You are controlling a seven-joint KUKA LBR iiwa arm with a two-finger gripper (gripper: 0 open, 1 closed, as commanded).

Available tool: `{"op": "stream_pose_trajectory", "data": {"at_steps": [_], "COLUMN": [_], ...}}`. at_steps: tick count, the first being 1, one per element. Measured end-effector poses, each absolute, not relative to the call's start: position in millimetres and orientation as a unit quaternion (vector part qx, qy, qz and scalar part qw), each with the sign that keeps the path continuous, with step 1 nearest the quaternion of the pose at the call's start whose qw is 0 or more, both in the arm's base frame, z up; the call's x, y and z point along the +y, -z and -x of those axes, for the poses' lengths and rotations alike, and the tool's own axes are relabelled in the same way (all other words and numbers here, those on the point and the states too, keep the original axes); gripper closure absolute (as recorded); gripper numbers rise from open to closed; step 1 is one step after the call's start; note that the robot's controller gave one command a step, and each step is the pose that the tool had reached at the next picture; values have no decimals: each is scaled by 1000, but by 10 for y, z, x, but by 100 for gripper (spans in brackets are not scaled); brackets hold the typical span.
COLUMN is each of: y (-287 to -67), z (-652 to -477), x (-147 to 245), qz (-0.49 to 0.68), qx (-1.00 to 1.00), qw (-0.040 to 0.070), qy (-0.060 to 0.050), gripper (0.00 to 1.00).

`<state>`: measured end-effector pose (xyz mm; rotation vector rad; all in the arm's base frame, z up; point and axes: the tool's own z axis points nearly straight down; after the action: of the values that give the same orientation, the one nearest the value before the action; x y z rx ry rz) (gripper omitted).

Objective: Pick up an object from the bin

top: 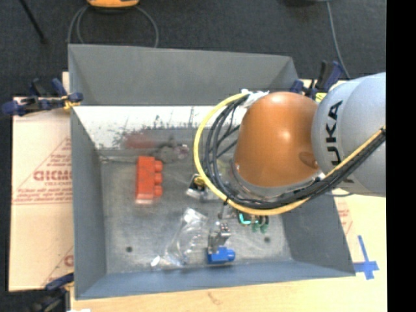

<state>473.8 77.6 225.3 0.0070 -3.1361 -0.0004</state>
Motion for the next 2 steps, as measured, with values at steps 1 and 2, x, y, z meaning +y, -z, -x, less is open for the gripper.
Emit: {"op": "stream_pose_trajectory", "data": {"at_steps": [1, 2], "y": [-1111, -1065], "z": [-4842, -4849], "x": [537, -110], "qz": [-48, -112], "qx": [-999, -994], "qw": [-5, -1], "qy": [0, -1], "gripper": [0, 0]}}
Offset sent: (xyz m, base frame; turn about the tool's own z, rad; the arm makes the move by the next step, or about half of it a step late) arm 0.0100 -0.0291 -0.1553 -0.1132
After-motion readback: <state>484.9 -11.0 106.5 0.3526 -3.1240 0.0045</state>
